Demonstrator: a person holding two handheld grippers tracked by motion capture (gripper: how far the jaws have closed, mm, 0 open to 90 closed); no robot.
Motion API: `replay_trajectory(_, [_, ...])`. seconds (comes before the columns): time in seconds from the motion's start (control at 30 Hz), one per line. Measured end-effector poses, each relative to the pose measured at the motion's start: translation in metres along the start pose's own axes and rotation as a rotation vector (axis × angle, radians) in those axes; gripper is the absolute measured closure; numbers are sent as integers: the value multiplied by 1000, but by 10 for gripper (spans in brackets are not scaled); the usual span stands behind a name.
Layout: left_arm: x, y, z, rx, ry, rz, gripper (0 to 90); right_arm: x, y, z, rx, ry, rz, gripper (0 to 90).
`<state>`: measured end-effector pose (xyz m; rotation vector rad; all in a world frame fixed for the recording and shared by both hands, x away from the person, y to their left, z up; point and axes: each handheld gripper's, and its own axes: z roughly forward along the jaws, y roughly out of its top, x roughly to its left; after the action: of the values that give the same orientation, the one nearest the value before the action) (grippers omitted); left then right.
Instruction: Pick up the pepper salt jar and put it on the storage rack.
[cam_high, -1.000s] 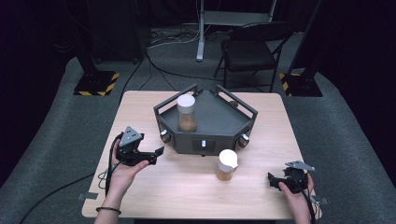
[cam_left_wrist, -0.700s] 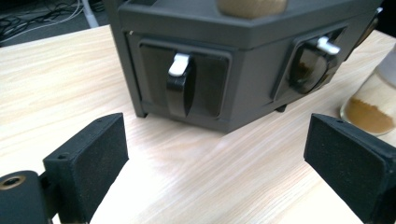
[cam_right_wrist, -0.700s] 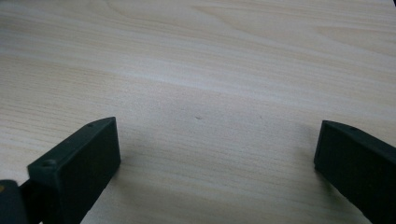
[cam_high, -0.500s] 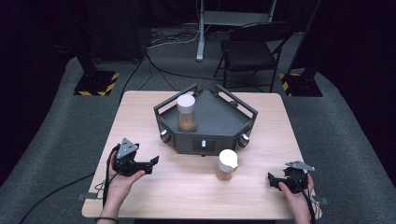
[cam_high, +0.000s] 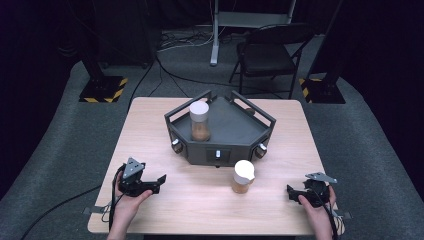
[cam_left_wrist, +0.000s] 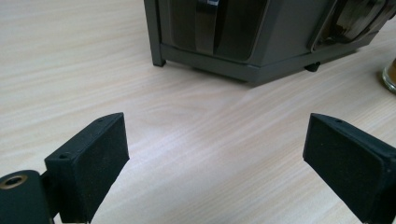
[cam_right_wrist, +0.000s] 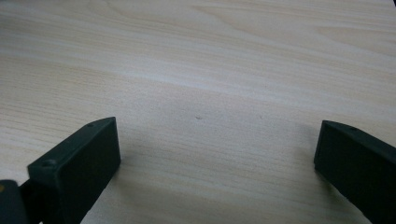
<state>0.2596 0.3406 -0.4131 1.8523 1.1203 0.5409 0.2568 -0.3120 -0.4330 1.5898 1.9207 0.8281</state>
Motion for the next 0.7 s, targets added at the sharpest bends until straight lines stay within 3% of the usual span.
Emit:
replay_trajectory(0.27, [3, -10, 10, 44, 10, -21, 70, 0, 0, 0, 0, 0, 0, 0])
replay_trajectory(0.53, [2, -13, 21, 103, 37, -5, 71, 0, 0, 0, 0, 0, 0, 0])
replay_trajectory(0.7, [0, -15, 23, 114, 55, 0, 71, 0, 0, 0, 0, 0, 0, 0])
